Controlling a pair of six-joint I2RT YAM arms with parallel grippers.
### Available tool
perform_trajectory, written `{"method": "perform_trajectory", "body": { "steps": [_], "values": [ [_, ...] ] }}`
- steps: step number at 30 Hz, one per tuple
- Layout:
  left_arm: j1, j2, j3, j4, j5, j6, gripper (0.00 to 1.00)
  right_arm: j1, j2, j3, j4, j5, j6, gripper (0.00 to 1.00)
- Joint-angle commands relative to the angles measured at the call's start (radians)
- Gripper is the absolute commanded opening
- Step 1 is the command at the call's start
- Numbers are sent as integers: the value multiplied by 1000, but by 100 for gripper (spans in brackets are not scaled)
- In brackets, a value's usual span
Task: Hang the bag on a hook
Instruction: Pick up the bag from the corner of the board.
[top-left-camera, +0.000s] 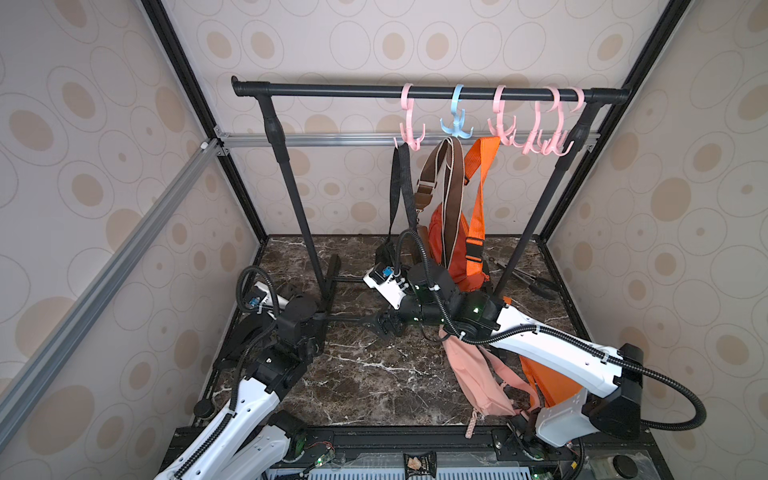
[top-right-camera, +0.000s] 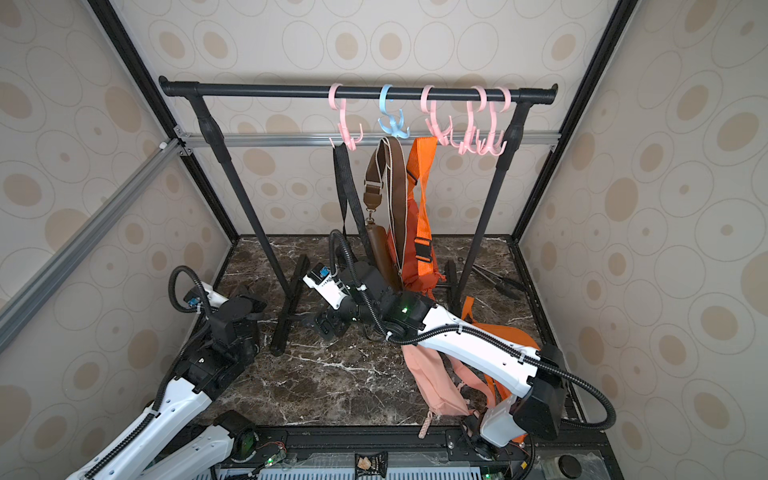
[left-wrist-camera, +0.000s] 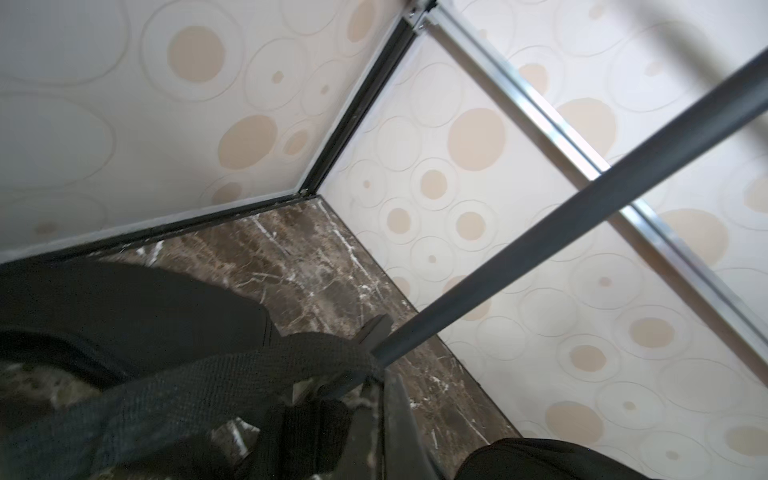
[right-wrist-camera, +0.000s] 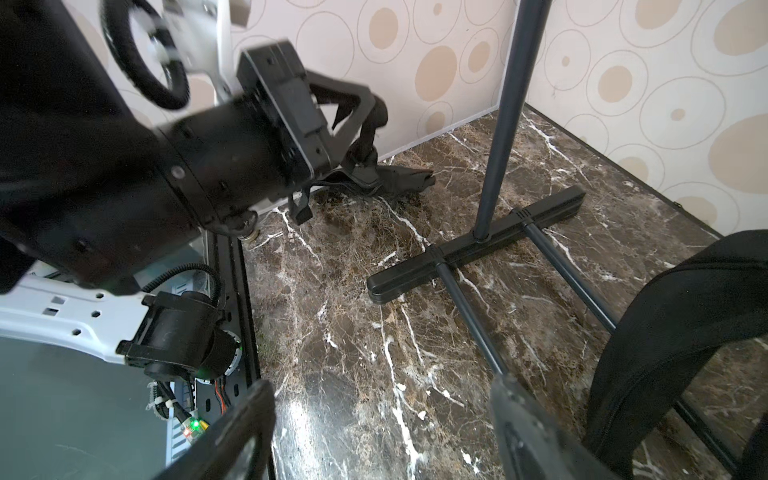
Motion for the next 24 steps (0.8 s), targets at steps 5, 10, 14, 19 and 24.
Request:
{"method": "perform_trajectory", "body": {
  "steps": [5,10,14,19,24],
  "values": [
    [-8,78,265,131,11,231,0,-4,-72,-64,100,-88,20,83],
    [-16,152,424,93,1,215,0,-5,-89,-101,186,-196,40,83],
    [-26,200,516,54,6,168,0,-5,-80,-132,308,-260,81,83],
    [-50,249,591,45,12,164,0,-5,-23,-114,443,-298,155,82],
    [-68,280,627,39,12,164,0,-4,71,-57,533,-303,205,77]
  ]
}}
